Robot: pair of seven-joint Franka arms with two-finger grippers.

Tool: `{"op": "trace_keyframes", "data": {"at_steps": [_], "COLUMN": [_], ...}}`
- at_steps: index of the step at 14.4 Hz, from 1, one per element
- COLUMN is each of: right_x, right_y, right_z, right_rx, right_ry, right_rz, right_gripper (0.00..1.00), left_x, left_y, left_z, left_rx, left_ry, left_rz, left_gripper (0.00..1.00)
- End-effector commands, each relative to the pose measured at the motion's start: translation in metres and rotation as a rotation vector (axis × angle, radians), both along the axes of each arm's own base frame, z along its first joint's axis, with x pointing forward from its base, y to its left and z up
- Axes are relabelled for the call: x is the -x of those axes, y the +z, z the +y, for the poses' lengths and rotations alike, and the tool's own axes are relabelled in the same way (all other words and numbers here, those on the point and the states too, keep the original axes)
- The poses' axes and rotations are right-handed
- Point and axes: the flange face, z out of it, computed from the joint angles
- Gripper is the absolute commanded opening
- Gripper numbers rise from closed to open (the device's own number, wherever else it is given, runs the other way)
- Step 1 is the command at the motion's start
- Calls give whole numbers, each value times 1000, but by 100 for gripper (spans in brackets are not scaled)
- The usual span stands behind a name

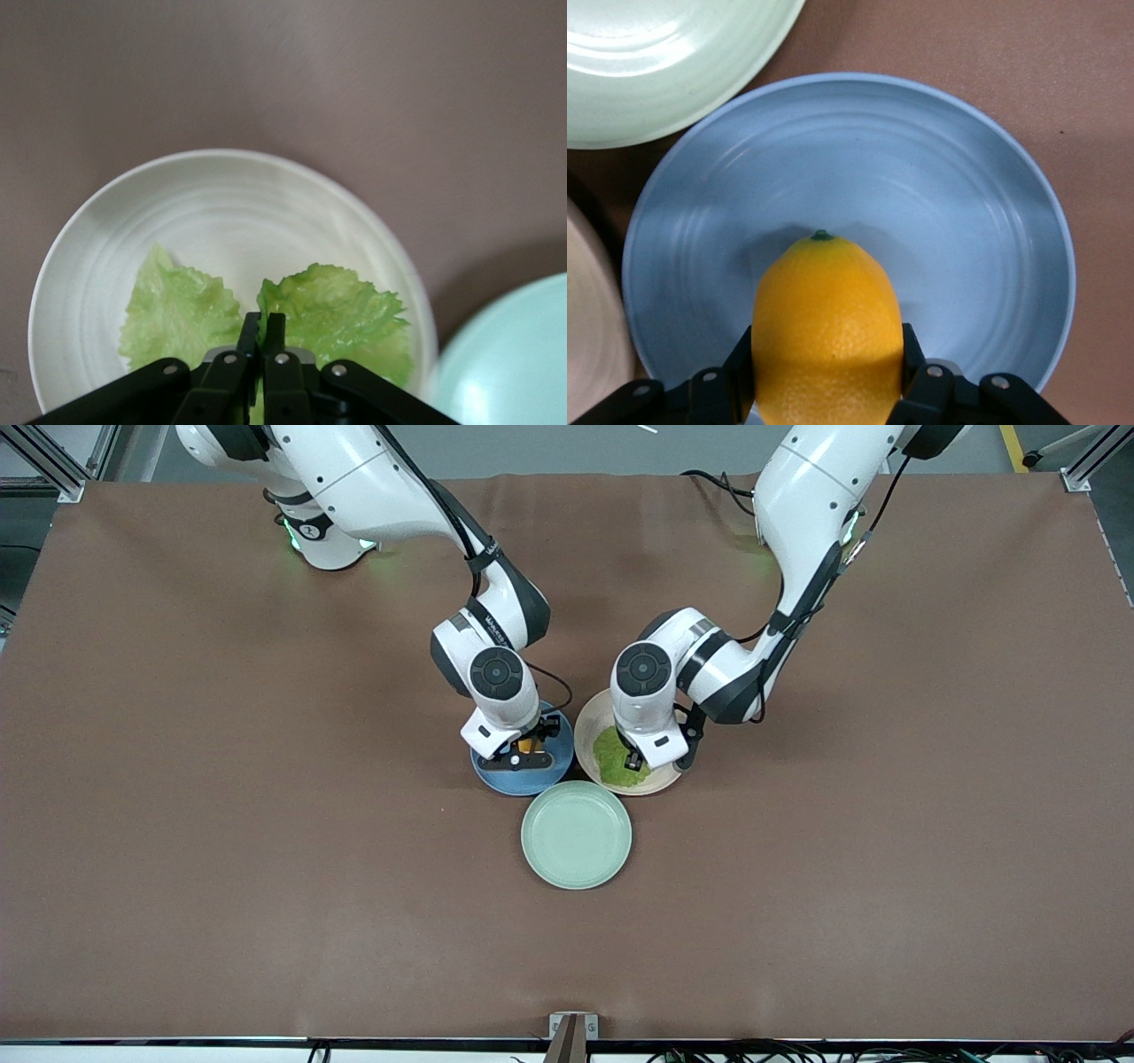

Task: Pick lemon and lettuce from plates
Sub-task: 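Lift the lemon with the right gripper while the left gripper lifts the lettuce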

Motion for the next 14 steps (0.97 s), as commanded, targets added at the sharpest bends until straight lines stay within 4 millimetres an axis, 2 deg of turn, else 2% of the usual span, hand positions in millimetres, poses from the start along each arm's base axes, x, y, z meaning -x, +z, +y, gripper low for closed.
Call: {"op": "trace_keyframes", "data": {"at_steps": [1,2,3,4,5,7,9,10,12,13,14], "right_x": [0,-3,-4,-14,-19,-33,-58,-69,-88,-96,-100], "right_y": [21,56,81,116,145,185,202,199,189,183,175], "right_z": [3,-4,-12,-37,-59,-116,-197,-243,-320,-365,-398], "right_rx": [-10,-4,16,47,86,156,162,148,120,97,77], "right_ry": [-6,-9,-10,-27,-32,-66,-67,-52,-21,6,44], "right_rz": [-5,4,22,16,14,29,73,93,113,107,91], "right_gripper": [29,29,29,29,29,29,29,29,30,30,30], "left_x": [-23,-33,-41,-51,-57,-65,-86,-95,-108,-112,-114], "left_y": [58,72,81,88,86,67,52,46,38,35,27], "left_z": [36,52,66,83,99,140,199,227,277,303,319], "left_rx": [-15,-15,-12,-2,-4,-55,-62,-57,-39,-31,-21], "left_ry": [-17,-28,-49,-70,-78,-135,-164,-190,-230,-249,-272], "left_rz": [-50,-55,-56,-54,-38,70,114,130,151,163,176], "left_gripper": [0,0,0,0,0,0,0,0,0,0,0]}}
